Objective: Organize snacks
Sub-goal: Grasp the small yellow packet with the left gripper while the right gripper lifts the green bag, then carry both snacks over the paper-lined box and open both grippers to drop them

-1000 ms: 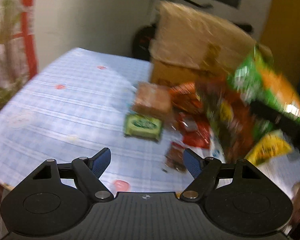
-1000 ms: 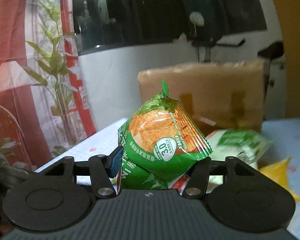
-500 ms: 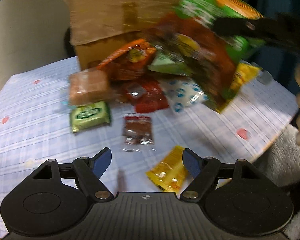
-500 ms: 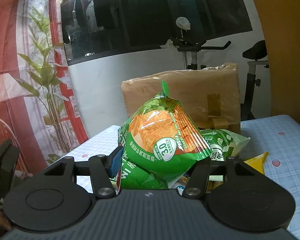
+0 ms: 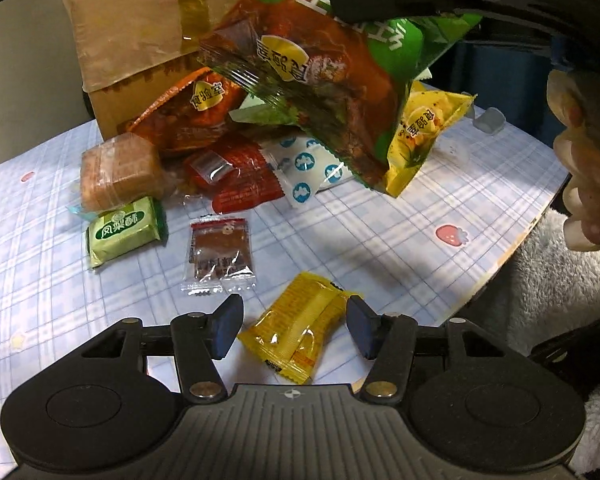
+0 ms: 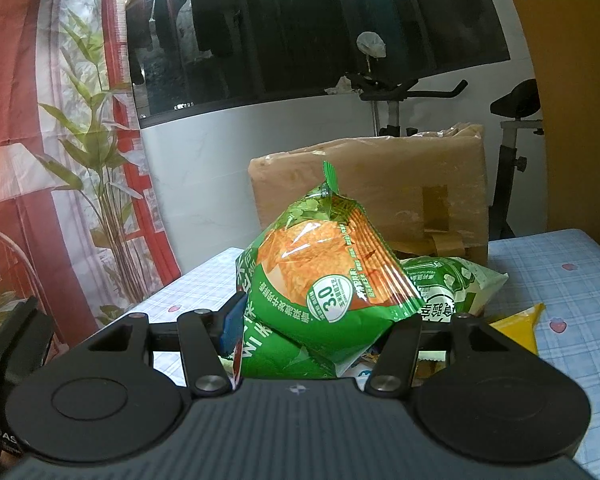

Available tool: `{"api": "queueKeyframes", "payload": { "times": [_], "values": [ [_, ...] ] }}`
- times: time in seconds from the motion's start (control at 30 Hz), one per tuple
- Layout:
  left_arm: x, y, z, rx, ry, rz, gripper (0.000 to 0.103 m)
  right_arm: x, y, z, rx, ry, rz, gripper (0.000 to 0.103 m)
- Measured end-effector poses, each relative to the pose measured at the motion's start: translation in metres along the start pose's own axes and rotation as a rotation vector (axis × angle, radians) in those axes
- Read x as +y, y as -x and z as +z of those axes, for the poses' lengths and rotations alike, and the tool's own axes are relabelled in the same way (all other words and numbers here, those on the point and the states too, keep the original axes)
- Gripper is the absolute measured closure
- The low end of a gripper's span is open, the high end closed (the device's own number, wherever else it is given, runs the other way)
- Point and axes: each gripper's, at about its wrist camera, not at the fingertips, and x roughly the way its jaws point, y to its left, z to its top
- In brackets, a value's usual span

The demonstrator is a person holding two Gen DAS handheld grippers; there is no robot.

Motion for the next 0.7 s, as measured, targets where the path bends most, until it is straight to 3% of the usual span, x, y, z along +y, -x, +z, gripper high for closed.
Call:
{"api": "queueKeyframes", "payload": {
  "times": [0.1, 0.13, 0.2, 0.37, 0.5, 0.7],
  "values": [
    [0.001, -0.007, -0.001, 0.023, -0.010, 0.044, 0.045, 0.000, -0.001, 0.000, 0.003, 0.000, 0.000, 0.045],
    [0.003, -0.007, 0.000, 0.015, 0.001, 0.052, 0.055, 0.000, -0.001, 0.000, 0.004, 0.001, 0.001, 0.045],
    [0.011, -0.008, 0.002, 0.015, 0.055, 0.054, 0.061, 0.000, -0.001, 0.001, 0.004, 0.002, 0.001, 0.045],
    [0.019, -0.009, 0.002, 0.006, 0.110, 0.099, 0.062, 0.000, -0.001, 0.001, 0.008, 0.001, 0.001, 0.045],
    [0.016, -0.005, 0.002, -0.007, 0.125, 0.128, 0.069, 0.000, -0.001, 0.001, 0.008, 0.003, 0.000, 0.045],
    [0.031, 0.019, 0.011, -0.091, 0.214, 0.153, 0.070, 0.001, 0.001, 0.004, -0.012, 0.017, -0.002, 0.045]
  ]
}}
